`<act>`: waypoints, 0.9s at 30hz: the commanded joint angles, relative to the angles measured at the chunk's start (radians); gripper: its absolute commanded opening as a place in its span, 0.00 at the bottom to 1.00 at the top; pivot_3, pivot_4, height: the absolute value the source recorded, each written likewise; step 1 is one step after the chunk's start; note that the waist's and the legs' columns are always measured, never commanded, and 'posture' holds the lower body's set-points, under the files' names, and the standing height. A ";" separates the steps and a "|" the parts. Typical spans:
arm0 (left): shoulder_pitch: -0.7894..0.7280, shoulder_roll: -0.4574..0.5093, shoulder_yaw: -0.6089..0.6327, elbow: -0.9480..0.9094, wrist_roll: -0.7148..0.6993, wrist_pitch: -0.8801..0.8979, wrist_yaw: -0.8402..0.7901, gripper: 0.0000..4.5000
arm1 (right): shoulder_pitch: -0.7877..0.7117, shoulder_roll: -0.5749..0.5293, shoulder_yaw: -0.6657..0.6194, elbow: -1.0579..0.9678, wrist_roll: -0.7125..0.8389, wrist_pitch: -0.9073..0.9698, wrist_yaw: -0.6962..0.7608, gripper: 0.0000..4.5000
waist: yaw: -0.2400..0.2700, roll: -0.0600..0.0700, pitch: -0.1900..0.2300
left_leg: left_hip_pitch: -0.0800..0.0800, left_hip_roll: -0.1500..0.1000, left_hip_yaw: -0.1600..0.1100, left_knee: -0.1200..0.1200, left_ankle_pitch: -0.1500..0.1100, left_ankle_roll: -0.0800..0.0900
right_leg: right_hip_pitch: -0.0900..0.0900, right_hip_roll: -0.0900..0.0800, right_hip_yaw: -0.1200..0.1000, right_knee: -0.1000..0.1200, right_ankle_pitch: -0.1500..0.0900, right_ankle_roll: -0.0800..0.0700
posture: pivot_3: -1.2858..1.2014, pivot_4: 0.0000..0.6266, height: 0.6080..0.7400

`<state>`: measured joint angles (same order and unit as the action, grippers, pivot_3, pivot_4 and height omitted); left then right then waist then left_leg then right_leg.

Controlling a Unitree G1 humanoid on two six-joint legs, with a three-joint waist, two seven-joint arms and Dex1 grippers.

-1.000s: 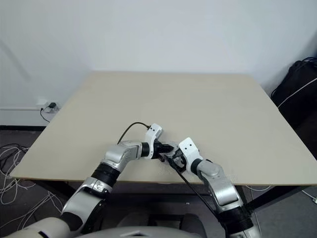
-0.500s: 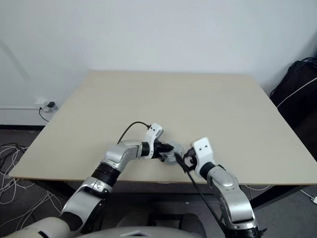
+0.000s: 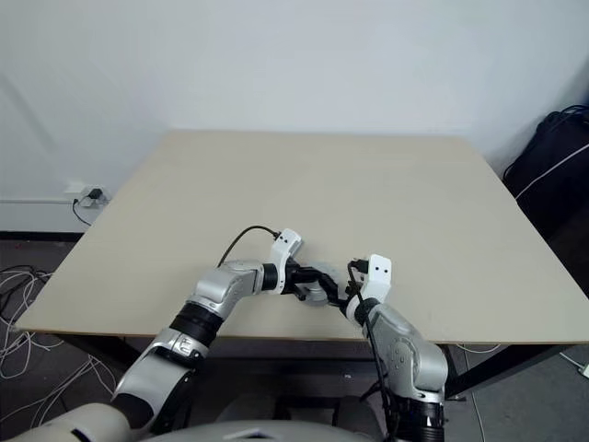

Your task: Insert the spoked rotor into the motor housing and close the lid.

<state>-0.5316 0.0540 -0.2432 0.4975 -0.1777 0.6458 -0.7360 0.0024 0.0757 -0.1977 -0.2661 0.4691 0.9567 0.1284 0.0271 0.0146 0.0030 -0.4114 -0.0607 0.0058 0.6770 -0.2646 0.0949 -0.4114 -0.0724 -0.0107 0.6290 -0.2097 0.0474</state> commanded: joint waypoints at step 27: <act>0.080 0.065 0.024 -0.066 0.005 0.041 0.020 0.00 | -0.083 0.072 -0.169 0.191 0.424 0.187 -0.099 0.99 | -0.038 0.004 -0.003 | 0.004 0.000 0.000 -0.011 0.001 -0.001 | -0.001 0.000 0.001 -0.001 -0.001 -0.001 | 0.52 0.00 1.00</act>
<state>-0.4697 0.0994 -0.2202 0.4155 -0.1831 0.6518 -0.7363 -0.0602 0.0838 -0.3731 -0.0803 0.8501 1.1265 0.0245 -0.0106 0.0184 0.0001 -0.4070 -0.0606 0.0060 0.6653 -0.2639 0.0939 -0.4122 -0.0728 -0.0094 0.6279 -0.2104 0.0463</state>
